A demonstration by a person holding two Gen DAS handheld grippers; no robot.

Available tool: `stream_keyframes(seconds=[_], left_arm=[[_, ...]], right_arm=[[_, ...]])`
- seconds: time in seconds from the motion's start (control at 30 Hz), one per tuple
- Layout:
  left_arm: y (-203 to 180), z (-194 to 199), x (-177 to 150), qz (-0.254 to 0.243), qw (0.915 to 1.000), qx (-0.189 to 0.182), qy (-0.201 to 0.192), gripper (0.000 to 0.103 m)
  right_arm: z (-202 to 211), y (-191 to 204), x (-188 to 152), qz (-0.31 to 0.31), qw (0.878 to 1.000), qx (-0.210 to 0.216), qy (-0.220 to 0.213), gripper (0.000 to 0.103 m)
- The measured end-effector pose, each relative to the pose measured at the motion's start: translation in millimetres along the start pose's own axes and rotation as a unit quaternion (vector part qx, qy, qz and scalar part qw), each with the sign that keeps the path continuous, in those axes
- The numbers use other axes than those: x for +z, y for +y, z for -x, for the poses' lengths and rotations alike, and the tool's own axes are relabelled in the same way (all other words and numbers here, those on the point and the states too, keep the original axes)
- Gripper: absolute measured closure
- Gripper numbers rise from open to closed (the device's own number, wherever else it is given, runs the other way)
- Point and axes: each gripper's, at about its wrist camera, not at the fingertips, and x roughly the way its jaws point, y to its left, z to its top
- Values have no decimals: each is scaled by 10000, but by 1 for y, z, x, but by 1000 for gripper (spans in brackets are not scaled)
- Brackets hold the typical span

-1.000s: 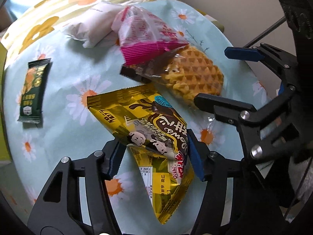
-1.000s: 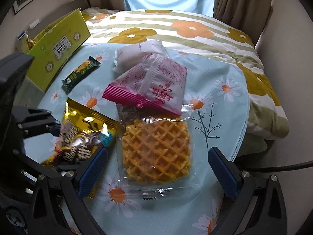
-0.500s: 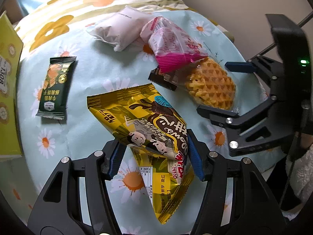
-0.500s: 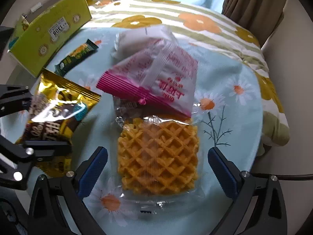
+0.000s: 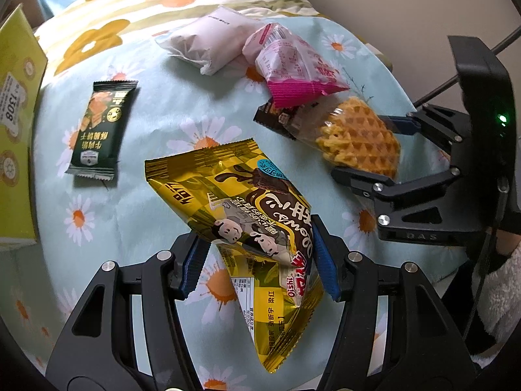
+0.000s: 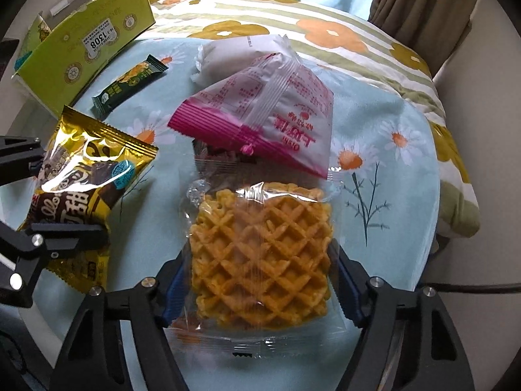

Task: Organize snacks
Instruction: 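Grasp the gold chocolate bag with left tool while right tool grasps the waffle packet, then carry both packets into the yellow box and open both tools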

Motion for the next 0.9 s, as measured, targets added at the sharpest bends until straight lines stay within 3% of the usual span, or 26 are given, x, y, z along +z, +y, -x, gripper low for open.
stream_keyframes(seconds=[0.27, 0.47, 0.73, 0.9], left_arm=[[0, 15, -5, 66, 9998, 3, -189, 48], [1, 48, -11, 250, 9983, 40, -527, 48], [12, 127, -4, 433, 9900, 323, -1301, 48], [45, 174, 3, 604, 9809, 365, -1812, 48]], right_arm=[[28, 10, -12, -210, 9996, -3, -162, 32], [71, 17, -13, -377, 9983, -21, -436, 32], [131, 37, 7, -264, 9945, 10, -1009, 32], [158, 55, 36, -248, 9906, -10, -1345, 32]])
